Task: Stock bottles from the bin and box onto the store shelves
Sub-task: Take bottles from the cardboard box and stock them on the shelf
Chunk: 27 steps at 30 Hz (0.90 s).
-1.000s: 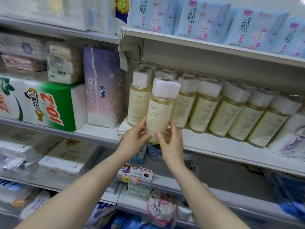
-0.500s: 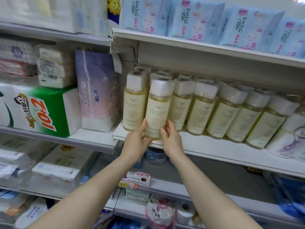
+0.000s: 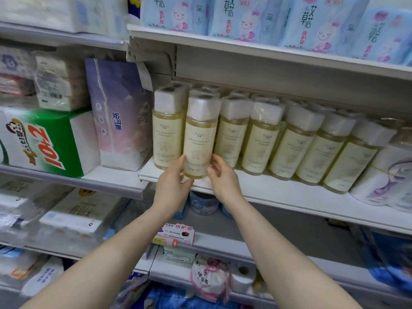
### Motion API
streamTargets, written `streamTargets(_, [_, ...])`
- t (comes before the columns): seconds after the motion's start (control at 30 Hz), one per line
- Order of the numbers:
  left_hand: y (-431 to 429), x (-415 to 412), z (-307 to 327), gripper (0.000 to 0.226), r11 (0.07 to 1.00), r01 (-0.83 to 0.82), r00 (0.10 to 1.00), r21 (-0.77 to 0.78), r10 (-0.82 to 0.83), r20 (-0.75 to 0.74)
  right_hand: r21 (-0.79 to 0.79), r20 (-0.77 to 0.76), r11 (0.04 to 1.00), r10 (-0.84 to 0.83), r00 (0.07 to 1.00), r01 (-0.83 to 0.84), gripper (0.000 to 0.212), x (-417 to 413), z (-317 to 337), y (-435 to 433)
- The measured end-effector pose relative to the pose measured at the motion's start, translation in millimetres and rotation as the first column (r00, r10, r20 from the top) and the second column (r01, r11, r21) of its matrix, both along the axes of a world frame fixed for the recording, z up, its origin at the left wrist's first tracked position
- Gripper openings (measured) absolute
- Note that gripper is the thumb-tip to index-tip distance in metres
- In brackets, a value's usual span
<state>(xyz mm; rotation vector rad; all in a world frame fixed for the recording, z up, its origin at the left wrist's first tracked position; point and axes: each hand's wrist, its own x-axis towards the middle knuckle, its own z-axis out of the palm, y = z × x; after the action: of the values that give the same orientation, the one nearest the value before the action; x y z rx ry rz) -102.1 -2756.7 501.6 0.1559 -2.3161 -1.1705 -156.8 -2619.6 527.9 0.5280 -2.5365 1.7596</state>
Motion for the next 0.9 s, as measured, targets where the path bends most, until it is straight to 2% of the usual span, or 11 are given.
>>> streamTargets(0.1, [24.4, 12.3, -0.6, 0.054, 0.997, -0.068, 0.993, 0.043, 0.071, -0.09, -0.02, 0.002, 1.0, 0.011, 1.0, -0.011, 0.046, 11.1, -3.1, 22.0])
streamTargets(0.2, [61.2, 19.1, 1.5, 0.042, 0.995, -0.059, 0.987, 0.079, 0.07, -0.143, -0.023, -0.026, 1.0, 0.018, 0.999, -0.019, 0.042, 20.9, -7.5, 55.1])
streamTargets(0.43, [166.2, 23.2, -8.0, 0.042, 0.998, 0.017, 0.979, 0.06, -0.005, -0.203, -0.058, -0.077, 0.998, -0.007, 0.997, 0.002, 0.035, 32.2, -27.8, 160.5])
streamTargets(0.67, [275.2, 30.4, -58.9, 0.042, 0.994, 0.11, 0.988, -0.021, -0.111, -0.106, 0.011, -0.06, 0.999, -0.035, 0.998, 0.036, 0.031, 38.7, -76.4, 281.1])
streamTargets(0.9, [358.3, 45.7, -133.7, 0.044, 0.991, 0.116, 0.992, 0.071, -0.119, 0.037, 0.141, 0.091, 0.99, -0.017, 0.996, 0.004, 0.033, 51.7, -151.4, 371.6])
